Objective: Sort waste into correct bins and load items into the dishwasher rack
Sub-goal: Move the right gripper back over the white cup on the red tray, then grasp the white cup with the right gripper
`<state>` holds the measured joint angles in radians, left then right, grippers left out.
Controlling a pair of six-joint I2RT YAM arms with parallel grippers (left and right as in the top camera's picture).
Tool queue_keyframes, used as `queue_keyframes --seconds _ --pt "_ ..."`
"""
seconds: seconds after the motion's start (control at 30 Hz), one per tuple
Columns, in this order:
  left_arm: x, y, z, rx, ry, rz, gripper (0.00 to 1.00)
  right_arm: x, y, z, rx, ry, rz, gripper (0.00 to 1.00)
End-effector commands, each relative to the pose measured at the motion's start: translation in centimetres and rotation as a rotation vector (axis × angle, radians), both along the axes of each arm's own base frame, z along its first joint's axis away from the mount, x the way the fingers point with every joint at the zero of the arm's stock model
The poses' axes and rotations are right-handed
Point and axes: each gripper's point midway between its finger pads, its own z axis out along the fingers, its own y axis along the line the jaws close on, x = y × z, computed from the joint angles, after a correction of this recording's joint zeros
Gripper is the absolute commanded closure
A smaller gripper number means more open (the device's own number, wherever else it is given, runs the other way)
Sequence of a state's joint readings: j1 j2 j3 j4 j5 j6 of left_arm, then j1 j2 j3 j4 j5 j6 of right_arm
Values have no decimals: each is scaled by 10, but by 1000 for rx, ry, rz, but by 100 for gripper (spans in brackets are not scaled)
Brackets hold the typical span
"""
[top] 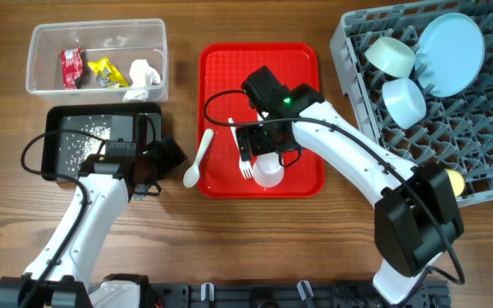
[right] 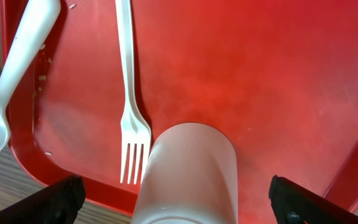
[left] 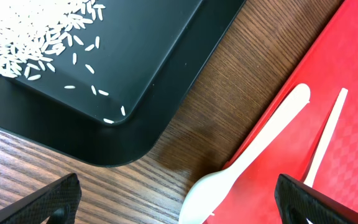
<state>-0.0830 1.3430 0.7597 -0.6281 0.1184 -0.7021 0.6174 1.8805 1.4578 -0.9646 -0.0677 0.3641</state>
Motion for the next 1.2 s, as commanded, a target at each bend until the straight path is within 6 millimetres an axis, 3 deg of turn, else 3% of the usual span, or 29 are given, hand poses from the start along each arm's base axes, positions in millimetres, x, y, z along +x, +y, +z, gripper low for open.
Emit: queue_keyframes --seconds 0.0,0.23,0.5,0.93,1.07,1.17 --pt "-1 -1 -2 -8 8 11 0 1 7 1 13 -1 35 2" --pt "-1 -1 -2 -8 8 11 0 -3 6 -3 -15 -1 43 4" --pt "-1 -1 -2 -8 8 11 0 -25 -8 -22 -66 74 46 4" --pt "-1 -1 -2 -8 8 11 0 -45 -1 -41 -57 109 57 4" --pt "-1 -1 -2 -8 8 11 0 -47 -5 -47 -71 113 32 11" --pt "-1 -1 -2 -8 8 11 0 -47 -5 -47 -71 110 31 27"
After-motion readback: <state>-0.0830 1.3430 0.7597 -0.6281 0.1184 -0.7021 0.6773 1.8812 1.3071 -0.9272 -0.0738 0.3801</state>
